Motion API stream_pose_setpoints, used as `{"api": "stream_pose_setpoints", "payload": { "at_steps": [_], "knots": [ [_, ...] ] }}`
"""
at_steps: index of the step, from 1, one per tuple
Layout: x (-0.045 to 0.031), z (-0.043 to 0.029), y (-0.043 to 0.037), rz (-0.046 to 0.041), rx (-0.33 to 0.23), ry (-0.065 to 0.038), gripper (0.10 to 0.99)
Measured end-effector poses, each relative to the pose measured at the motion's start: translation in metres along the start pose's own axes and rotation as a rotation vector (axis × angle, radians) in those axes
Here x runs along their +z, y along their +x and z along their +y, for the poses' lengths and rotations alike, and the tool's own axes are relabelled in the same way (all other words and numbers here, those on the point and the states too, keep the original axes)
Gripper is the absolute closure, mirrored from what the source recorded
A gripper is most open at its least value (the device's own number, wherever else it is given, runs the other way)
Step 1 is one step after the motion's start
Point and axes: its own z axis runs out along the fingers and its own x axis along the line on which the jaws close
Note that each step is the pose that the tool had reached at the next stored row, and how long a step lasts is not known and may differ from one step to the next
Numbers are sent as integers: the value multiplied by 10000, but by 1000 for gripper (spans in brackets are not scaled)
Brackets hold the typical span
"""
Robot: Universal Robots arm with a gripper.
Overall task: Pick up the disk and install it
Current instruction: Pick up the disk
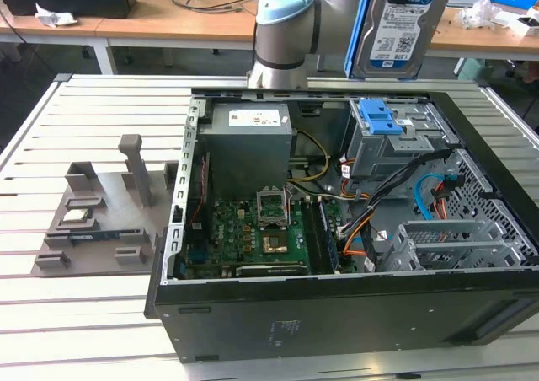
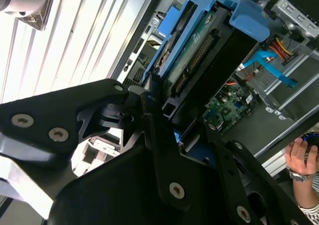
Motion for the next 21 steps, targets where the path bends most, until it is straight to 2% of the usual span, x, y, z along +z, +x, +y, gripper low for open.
{"api": "stream_pose_setpoints", "payload": {
  "at_steps": [3, 5, 6, 10, 21],
  "knots": [
    [-8, -133, 2, -1, -1, -6, 718],
    [-12, -201, 3, -1, -1, -8, 718],
    [-12, -212, 3, 0, -2, -8, 718],
    [-13, -219, 4, 0, -1, -8, 718],
    [-14, -217, 86, 0, -1, -8, 718]
  ]
}}
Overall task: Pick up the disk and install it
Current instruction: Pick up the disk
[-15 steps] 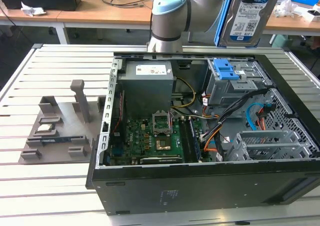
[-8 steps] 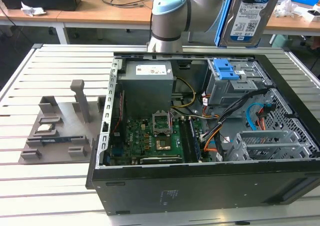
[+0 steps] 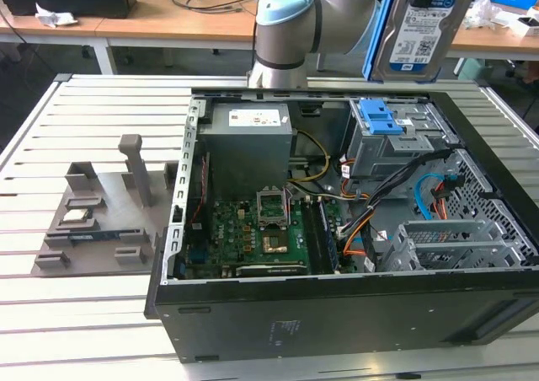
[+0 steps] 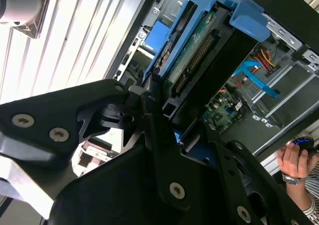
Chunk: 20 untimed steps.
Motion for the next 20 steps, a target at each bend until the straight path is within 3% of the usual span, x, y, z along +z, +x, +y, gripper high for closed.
{"api": "stream_pose_setpoints", "payload": {
  "at_steps": [20],
  "knots": [
    [3, -4, 83, 8, 2, 0, 718]
  ]
}}
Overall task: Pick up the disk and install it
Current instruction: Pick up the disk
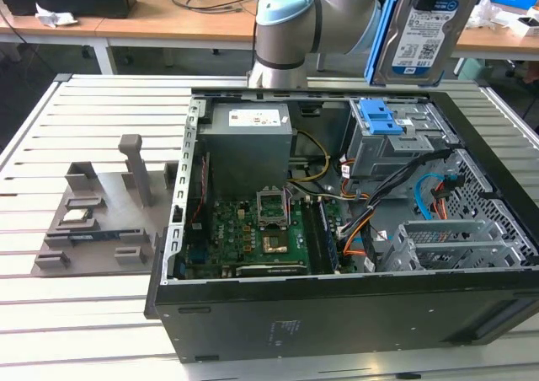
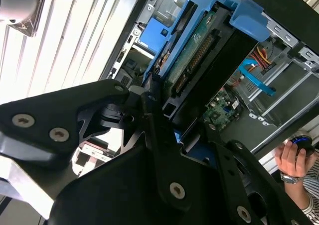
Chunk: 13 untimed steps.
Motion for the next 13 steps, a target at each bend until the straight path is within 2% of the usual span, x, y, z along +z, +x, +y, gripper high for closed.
{"api": "stream_pose_setpoints", "payload": {
  "at_steps": [13],
  "knots": [
    [2, 3, 159, 0, -2, 0, 718]
  ]
}}
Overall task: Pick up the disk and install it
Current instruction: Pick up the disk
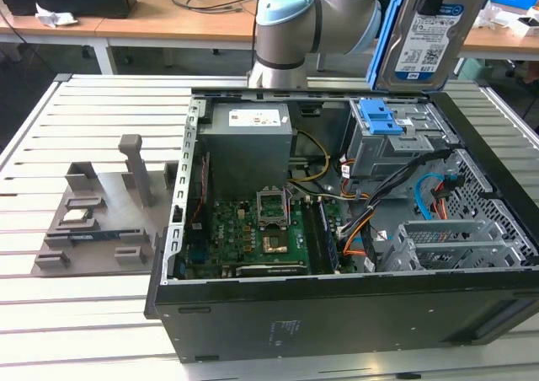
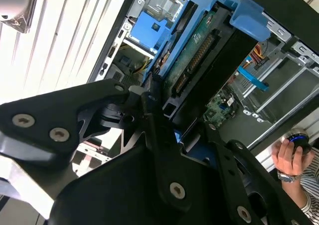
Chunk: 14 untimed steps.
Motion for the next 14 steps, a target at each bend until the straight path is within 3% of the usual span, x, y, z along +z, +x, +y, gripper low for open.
{"api": "stream_pose_setpoints", "payload": {
  "at_steps": [14],
  "knots": [
    [1, 5, 198, 9, 1, 0, 718]
  ]
}}
